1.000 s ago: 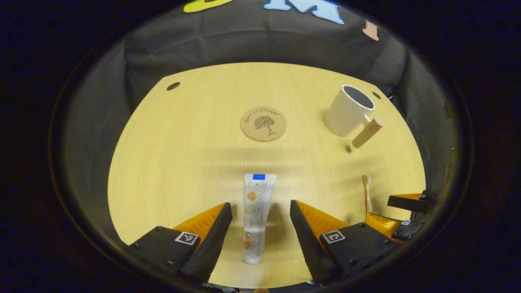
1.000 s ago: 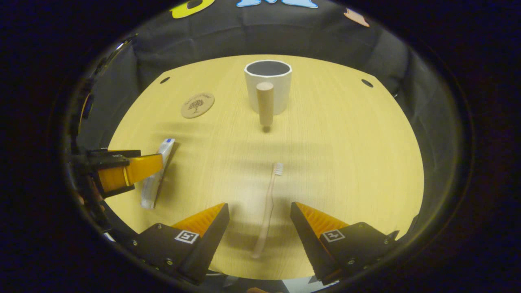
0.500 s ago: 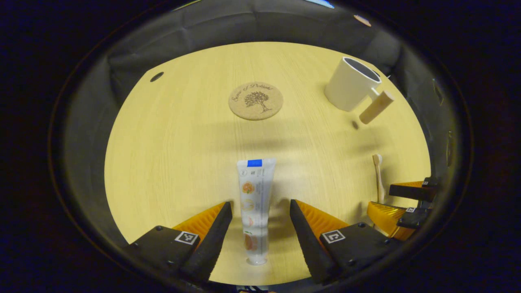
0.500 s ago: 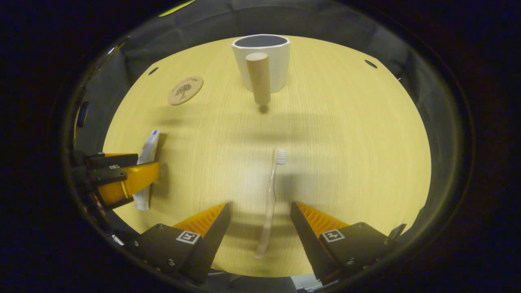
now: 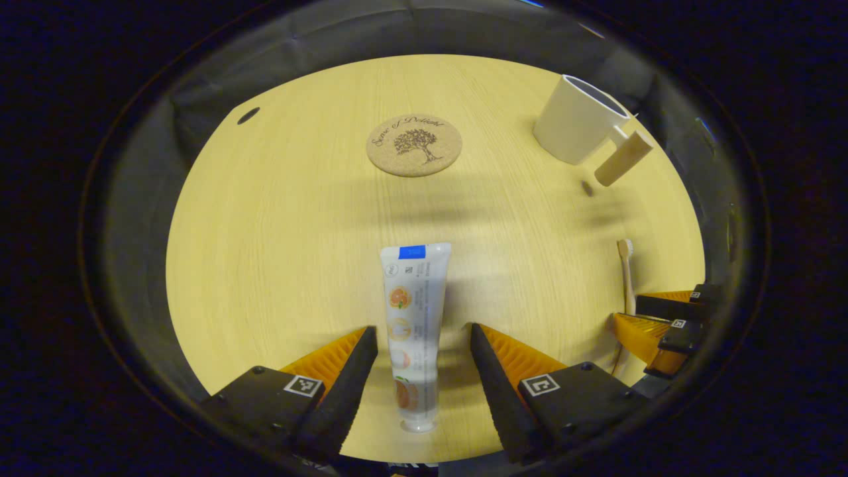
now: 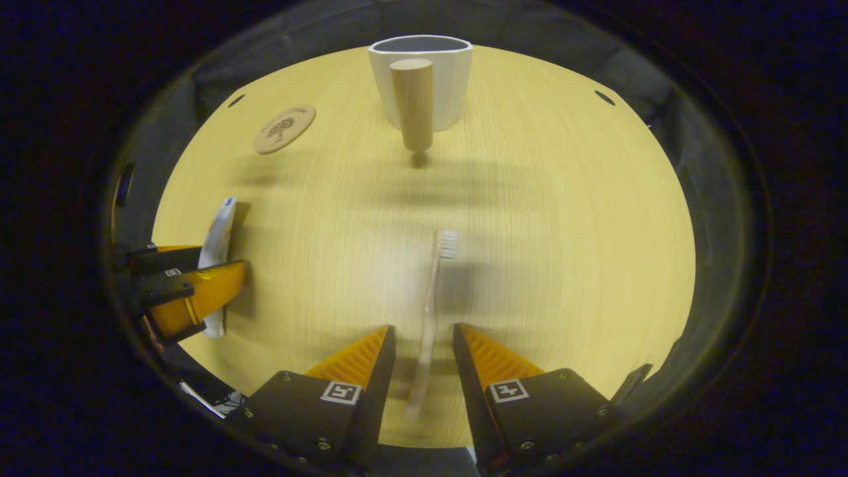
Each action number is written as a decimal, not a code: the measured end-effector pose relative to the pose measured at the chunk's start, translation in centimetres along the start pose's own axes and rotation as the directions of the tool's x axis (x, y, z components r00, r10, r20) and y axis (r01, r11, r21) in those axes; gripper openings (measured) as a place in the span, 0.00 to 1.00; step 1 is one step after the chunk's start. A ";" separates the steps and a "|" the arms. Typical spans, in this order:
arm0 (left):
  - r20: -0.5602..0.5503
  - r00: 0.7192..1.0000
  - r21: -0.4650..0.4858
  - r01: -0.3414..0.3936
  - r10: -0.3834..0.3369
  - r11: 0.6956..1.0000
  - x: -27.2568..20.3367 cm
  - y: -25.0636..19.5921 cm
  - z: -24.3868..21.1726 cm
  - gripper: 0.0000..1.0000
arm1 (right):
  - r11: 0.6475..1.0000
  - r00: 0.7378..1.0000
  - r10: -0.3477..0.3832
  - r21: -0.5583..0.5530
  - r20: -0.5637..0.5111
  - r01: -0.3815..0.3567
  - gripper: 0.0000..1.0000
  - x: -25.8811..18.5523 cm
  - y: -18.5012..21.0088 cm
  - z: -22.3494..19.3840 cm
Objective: Put the toothbrush and toothpaste on the desktop into the cup, then pick up the cup and place it on the coaster on the desktop.
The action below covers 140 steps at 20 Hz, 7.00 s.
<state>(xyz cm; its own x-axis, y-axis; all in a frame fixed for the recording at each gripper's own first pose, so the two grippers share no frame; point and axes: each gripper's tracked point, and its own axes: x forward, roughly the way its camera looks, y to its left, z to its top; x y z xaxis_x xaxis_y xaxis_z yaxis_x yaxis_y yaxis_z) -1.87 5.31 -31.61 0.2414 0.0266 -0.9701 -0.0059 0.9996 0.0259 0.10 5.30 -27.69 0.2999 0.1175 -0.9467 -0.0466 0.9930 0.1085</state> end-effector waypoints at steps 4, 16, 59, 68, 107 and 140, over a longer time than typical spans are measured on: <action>-0.003 1.000 0.006 0.003 -0.003 1.000 -0.1 0.0 -0.1 0.67 | 1.000 1.000 -0.013 -0.007 0.001 0.013 0.20 -0.1 -0.1 0.1; 0.064 0.998 0.021 0.021 -0.022 1.000 -0.3 0.5 0.2 0.27 | 0.997 0.992 0.082 0.001 0.092 -0.083 0.03 0.0 -0.4 0.5; 0.851 0.523 -0.017 0.116 -0.046 0.993 -19.5 -3.1 21.0 0.24 | 0.979 0.365 0.197 -0.166 0.910 -0.115 0.02 -18.2 1.8 27.7; 0.855 0.518 -0.040 0.128 -0.033 0.991 -19.6 -3.0 21.6 0.25 | 0.985 0.399 0.147 -0.170 0.905 0.022 0.07 -12.0 0.4 30.5; 0.898 0.410 0.038 0.287 -0.158 0.957 -16.7 -11.1 29.1 0.25 | 0.994 0.310 0.100 -0.112 0.945 0.021 0.86 -22.6 -6.9 24.9; 0.894 0.371 0.152 0.275 -0.251 0.949 -9.9 -16.7 31.4 0.89 | 1.000 0.446 0.022 -0.021 0.895 -0.008 0.86 -18.6 -11.0 20.5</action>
<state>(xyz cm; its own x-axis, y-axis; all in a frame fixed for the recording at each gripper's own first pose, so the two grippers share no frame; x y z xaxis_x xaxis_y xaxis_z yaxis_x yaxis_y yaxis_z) 26.28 -11.68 -14.84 0.9586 -0.2416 -0.1510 0.2086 0.9562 -0.2056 14.60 -7.58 -5.02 0.9853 0.0850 -0.1484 -0.0690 0.9915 0.1100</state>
